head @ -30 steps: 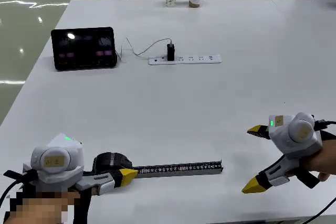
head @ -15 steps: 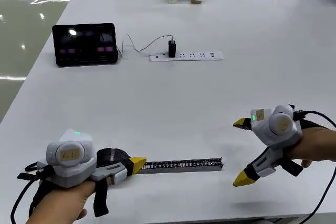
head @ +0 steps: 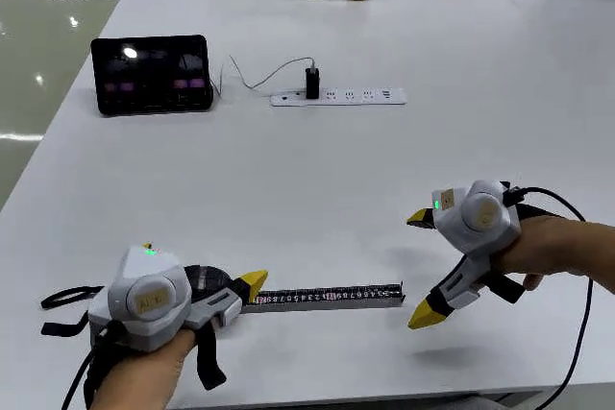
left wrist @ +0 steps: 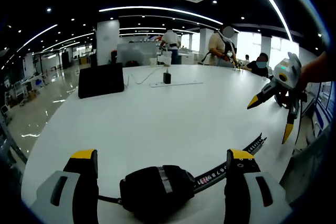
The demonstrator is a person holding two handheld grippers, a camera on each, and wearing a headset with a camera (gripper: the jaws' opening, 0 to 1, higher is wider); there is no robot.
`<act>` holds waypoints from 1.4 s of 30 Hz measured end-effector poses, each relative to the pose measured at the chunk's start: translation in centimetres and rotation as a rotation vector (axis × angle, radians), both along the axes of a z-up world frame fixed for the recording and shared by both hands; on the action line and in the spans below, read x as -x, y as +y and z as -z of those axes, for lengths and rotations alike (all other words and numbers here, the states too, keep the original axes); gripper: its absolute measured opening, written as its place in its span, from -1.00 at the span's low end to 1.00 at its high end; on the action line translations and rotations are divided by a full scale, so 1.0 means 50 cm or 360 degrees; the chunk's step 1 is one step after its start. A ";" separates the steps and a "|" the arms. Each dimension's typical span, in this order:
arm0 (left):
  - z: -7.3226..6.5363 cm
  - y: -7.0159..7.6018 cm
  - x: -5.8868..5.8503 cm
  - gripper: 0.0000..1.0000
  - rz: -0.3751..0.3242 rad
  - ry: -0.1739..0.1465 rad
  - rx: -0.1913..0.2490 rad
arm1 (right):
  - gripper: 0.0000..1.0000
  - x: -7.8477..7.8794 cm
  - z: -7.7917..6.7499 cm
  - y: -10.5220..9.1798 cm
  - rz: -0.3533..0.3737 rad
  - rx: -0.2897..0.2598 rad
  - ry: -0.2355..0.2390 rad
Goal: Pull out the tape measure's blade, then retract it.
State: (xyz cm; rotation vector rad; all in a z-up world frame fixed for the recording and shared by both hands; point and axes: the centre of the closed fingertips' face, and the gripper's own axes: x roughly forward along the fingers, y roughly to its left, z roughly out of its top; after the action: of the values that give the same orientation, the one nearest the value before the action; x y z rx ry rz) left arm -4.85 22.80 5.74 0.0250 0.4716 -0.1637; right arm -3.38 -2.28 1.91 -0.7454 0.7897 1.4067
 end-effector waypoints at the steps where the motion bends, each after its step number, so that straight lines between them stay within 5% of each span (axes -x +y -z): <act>1: 0.005 -0.005 0.002 0.98 0.0013 0.0009 -0.0004 | 0.98 0.000 0.002 0.002 -0.0001 0.0003 0.0004; 8: 0.011 -0.005 0.011 0.98 -0.0008 -0.0007 0.0067 | 0.94 0.007 0.019 0.011 -0.0051 0.0040 0.0005; 10: 0.005 0.000 0.007 0.98 -0.0016 -0.0039 0.0040 | 0.92 0.010 0.023 0.009 -0.0056 0.0052 0.0014; 13: 0.016 -0.002 0.007 0.98 -0.0003 -0.0016 0.0029 | 0.85 0.012 0.027 0.009 -0.0068 0.0066 0.0013; 23: 0.022 0.008 0.007 0.98 -0.0034 -0.0004 0.0059 | 0.08 0.035 0.037 -0.001 -0.0143 0.0144 0.0050; 42: 0.027 0.016 0.008 0.98 -0.0062 0.0009 0.0062 | -0.63 0.044 0.060 -0.003 -0.0211 0.0208 0.0047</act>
State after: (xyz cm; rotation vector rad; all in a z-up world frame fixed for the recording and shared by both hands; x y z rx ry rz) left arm -5.25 23.63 4.37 -0.0228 0.4742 -0.1347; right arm -5.58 -2.45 -1.07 -0.8934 0.8744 1.4980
